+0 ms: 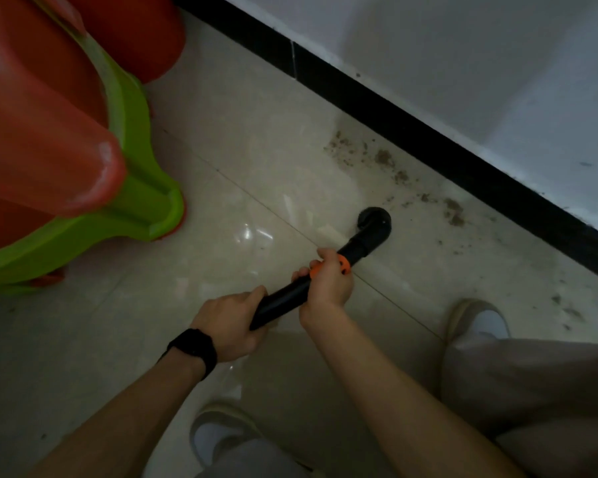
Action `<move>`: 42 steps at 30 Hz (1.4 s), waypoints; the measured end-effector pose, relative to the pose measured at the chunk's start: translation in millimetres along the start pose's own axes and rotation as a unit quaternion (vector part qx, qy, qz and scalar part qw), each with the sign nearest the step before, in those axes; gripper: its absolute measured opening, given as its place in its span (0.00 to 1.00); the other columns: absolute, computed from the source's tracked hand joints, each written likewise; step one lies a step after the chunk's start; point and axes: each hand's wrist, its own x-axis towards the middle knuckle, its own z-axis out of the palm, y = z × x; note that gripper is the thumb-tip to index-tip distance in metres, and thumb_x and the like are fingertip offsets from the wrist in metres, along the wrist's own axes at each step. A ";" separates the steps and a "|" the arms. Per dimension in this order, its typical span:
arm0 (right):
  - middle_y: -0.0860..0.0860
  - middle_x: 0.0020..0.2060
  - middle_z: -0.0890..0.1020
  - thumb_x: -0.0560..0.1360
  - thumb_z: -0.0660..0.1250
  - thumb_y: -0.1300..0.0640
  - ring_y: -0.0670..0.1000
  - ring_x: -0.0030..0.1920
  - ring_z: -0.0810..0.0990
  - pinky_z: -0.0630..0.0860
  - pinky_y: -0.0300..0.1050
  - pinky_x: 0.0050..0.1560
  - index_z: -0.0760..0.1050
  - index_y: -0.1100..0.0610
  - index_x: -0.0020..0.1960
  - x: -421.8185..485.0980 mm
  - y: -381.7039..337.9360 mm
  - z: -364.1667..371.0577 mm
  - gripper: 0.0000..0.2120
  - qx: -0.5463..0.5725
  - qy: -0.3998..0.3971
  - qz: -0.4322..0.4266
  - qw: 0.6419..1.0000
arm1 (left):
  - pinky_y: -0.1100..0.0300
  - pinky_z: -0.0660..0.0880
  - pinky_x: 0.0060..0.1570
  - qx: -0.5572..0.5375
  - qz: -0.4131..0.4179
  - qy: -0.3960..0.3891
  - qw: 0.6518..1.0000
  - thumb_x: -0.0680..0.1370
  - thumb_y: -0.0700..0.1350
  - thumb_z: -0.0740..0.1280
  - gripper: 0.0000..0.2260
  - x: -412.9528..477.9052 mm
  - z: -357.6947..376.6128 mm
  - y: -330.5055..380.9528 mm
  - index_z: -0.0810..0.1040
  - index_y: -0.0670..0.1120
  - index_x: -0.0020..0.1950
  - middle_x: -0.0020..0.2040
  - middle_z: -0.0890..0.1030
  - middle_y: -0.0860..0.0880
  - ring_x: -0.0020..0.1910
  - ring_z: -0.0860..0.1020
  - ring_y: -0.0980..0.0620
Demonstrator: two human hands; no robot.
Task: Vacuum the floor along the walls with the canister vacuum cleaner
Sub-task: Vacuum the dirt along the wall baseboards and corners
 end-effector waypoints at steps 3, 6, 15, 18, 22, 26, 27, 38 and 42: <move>0.50 0.25 0.72 0.75 0.68 0.64 0.49 0.23 0.70 0.73 0.43 0.28 0.72 0.58 0.46 6.0 -18.4 -14.8 0.06 0.026 0.024 -0.013 0.999 | 0.58 0.67 0.35 0.018 0.033 -0.007 0.999 0.76 0.55 0.64 0.13 16.1 0.0 17.6 0.66 0.51 0.54 0.47 0.79 0.52 0.40 0.76 0.48; 0.50 0.25 0.71 0.74 0.68 0.65 0.50 0.23 0.69 0.72 0.42 0.28 0.72 0.58 0.46 11.5 -30.1 -17.2 0.06 0.042 0.029 -0.015 0.999 | 0.57 0.68 0.37 0.027 0.041 -0.005 0.999 0.76 0.54 0.64 0.13 27.0 -2.4 28.8 0.66 0.51 0.55 0.49 0.79 0.51 0.43 0.78 0.47; 0.50 0.26 0.71 0.74 0.67 0.66 0.49 0.23 0.69 0.72 0.42 0.28 0.71 0.58 0.46 5.5 -17.9 22.6 0.06 0.007 -0.045 0.012 0.999 | 0.57 0.67 0.37 0.007 -0.026 0.035 0.999 0.75 0.54 0.65 0.14 15.7 -16.8 3.3 0.60 0.54 0.50 0.48 0.78 0.52 0.43 0.78 0.47; 0.50 0.26 0.71 0.73 0.67 0.66 0.49 0.23 0.69 0.72 0.42 0.28 0.71 0.58 0.46 6.5 -15.4 33.4 0.06 -0.011 -0.064 0.021 0.998 | 0.57 0.66 0.37 -0.003 -0.049 0.047 0.998 0.75 0.54 0.65 0.14 14.4 -16.4 -0.5 0.59 0.54 0.50 0.47 0.78 0.53 0.43 0.78 0.47; 0.50 0.26 0.71 0.73 0.67 0.67 0.49 0.24 0.68 0.71 0.41 0.27 0.71 0.58 0.45 9.5 -17.5 47.3 0.07 -0.026 -0.082 0.028 0.996 | 0.57 0.66 0.37 -0.006 -0.076 0.065 0.995 0.75 0.54 0.65 0.14 18.9 -17.2 -3.5 0.64 0.52 0.53 0.49 0.78 0.52 0.45 0.78 0.47; 0.50 0.26 0.71 0.73 0.67 0.67 0.49 0.23 0.69 0.72 0.42 0.28 0.71 0.58 0.46 13.1 -19.3 58.9 0.07 -0.040 -0.099 0.032 0.994 | 0.56 0.66 0.38 -0.005 -0.096 0.079 0.992 0.75 0.55 0.65 0.14 23.7 -20.2 -6.3 0.65 0.51 0.55 0.49 0.79 0.52 0.47 0.79 0.46; 0.50 0.26 0.71 0.73 0.68 0.67 0.49 0.23 0.69 0.72 0.42 0.28 0.71 0.58 0.46 14.5 -19.4 61.5 0.08 -0.044 -0.102 0.033 0.993 | 0.56 0.66 0.38 -0.005 -0.098 0.080 0.992 0.75 0.55 0.65 0.15 25.0 -21.0 -7.0 0.65 0.51 0.55 0.50 0.79 0.52 0.47 0.79 0.46; 0.50 0.27 0.72 0.74 0.68 0.66 0.49 0.24 0.69 0.72 0.42 0.29 0.72 0.57 0.44 30.4 -28.7 85.6 0.07 -0.062 -0.133 0.030 0.989 | 0.57 0.66 0.38 -0.022 -0.119 0.096 0.988 0.75 0.54 0.64 0.15 45.7 -29.3 -10.5 0.65 0.51 0.57 0.51 0.78 0.52 0.48 0.79 0.47; 0.50 0.28 0.72 0.74 0.68 0.66 0.48 0.24 0.69 0.72 0.42 0.28 0.72 0.57 0.43 36.2 -35.1 90.8 0.07 -0.061 -0.142 0.027 0.988 | 0.57 0.66 0.38 -0.021 -0.120 0.097 0.988 0.76 0.55 0.63 0.14 54.0 -34.5 -8.2 0.64 0.51 0.56 0.51 0.78 0.53 0.46 0.78 0.48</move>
